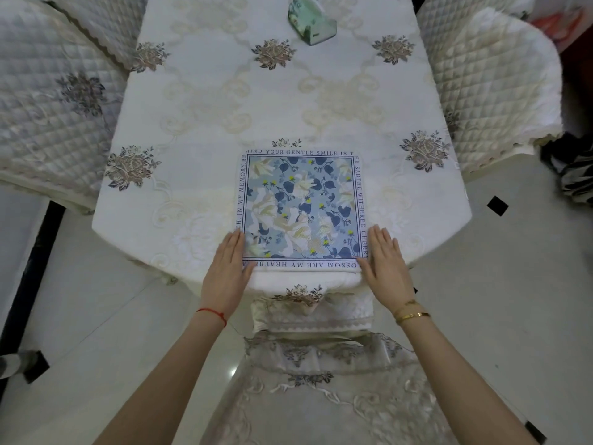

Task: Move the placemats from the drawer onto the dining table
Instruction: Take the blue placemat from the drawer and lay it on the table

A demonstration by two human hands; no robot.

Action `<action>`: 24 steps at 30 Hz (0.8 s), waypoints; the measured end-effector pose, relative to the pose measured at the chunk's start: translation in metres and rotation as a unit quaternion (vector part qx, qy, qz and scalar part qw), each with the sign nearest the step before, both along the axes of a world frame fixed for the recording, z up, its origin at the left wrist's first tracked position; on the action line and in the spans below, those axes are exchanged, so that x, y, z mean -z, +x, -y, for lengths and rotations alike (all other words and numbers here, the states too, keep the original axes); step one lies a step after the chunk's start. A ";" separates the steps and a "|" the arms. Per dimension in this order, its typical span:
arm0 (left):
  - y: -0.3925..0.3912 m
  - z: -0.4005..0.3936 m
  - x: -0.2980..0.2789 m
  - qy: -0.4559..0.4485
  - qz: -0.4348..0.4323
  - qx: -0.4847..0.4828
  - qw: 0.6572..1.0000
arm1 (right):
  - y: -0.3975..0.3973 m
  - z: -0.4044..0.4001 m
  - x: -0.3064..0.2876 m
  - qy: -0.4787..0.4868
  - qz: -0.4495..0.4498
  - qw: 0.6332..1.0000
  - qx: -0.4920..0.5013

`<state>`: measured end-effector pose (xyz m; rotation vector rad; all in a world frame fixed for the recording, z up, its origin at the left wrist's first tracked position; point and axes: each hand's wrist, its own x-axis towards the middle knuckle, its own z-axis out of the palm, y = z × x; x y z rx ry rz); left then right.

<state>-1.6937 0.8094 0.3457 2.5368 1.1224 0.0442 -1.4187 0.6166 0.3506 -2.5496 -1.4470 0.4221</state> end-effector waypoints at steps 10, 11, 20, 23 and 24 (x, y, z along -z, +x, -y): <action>0.054 -0.036 -0.002 -0.026 0.005 0.037 0.999 | 0.006 -0.082 0.002 0.000 -0.017 0.999 -0.043; 0.059 -0.042 -0.001 -0.029 0.003 0.039 0.999 | 0.009 -0.091 0.003 -0.003 -0.019 0.999 -0.046; 0.105 -0.098 -0.001 -0.019 -0.003 0.080 0.997 | 0.036 -0.165 0.007 0.005 -0.033 0.996 -0.088; 0.124 -0.115 -0.001 -0.006 -0.007 0.099 0.995 | 0.047 -0.191 0.008 0.007 -0.026 0.993 -0.117; 0.130 -0.121 0.000 -0.002 -0.008 0.107 0.994 | 0.049 -0.198 0.009 0.007 -0.024 0.991 -0.129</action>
